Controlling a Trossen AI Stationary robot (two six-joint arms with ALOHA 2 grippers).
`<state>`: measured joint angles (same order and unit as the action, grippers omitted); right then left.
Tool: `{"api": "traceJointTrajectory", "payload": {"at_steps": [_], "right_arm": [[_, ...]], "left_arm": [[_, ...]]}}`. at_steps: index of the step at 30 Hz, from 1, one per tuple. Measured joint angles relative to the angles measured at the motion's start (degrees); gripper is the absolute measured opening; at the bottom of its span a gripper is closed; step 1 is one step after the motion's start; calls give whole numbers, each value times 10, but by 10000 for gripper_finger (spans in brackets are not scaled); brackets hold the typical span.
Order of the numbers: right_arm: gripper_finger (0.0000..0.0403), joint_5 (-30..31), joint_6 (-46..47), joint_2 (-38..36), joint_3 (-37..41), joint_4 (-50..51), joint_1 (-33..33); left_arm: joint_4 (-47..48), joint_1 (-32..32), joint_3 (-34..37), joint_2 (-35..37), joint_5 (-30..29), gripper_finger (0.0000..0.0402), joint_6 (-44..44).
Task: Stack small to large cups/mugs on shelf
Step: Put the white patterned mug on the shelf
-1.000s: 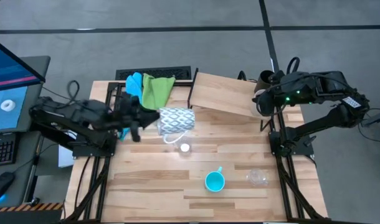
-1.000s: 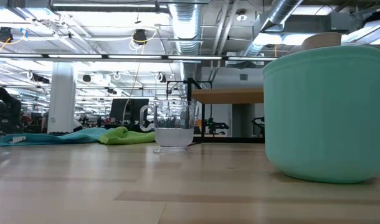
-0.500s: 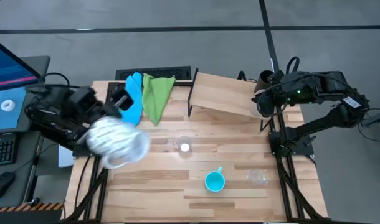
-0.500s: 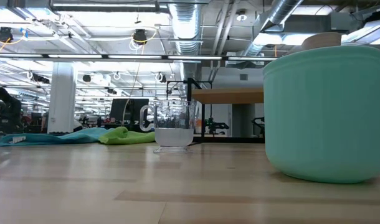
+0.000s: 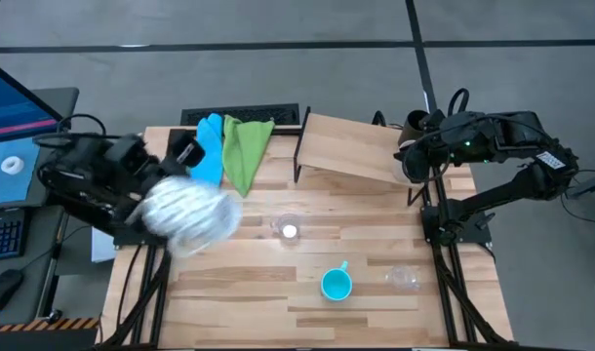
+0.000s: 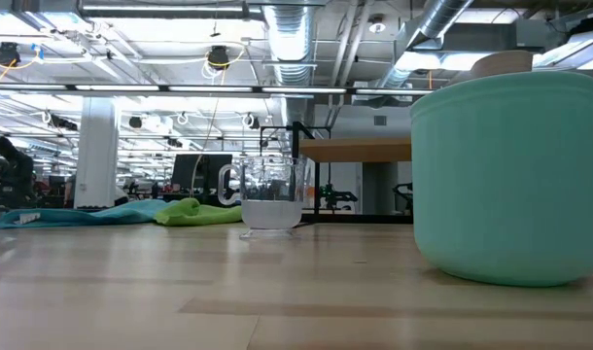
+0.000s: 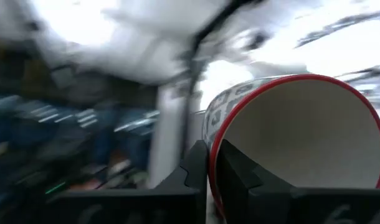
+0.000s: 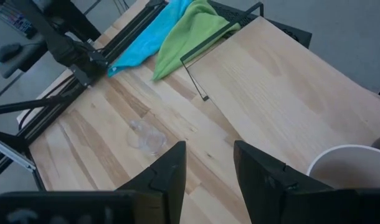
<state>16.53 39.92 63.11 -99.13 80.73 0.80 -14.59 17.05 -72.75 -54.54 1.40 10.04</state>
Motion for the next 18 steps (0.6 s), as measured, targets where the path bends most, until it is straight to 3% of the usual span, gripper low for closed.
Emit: {"api": "traceJointTrajectory", "payload": {"at_steps": [4, 8, 12, 18], "right_arm": [[155, 0, 0, 0, 0, 0, 1], [155, 0, 1, 0, 0, 0, 6], [155, 0, 1, 0, 0, 0, 16], [155, -1, 1, 0, 0, 0, 28]], "left_arm": [[91, -19, 0, -4, -159, 3, 32], [178, -55, 0, -22, -239, 3, 129], [253, -108, 0, -65, -214, 3, 216], [275, -213, 1, -154, -60, 3, 305]]}}
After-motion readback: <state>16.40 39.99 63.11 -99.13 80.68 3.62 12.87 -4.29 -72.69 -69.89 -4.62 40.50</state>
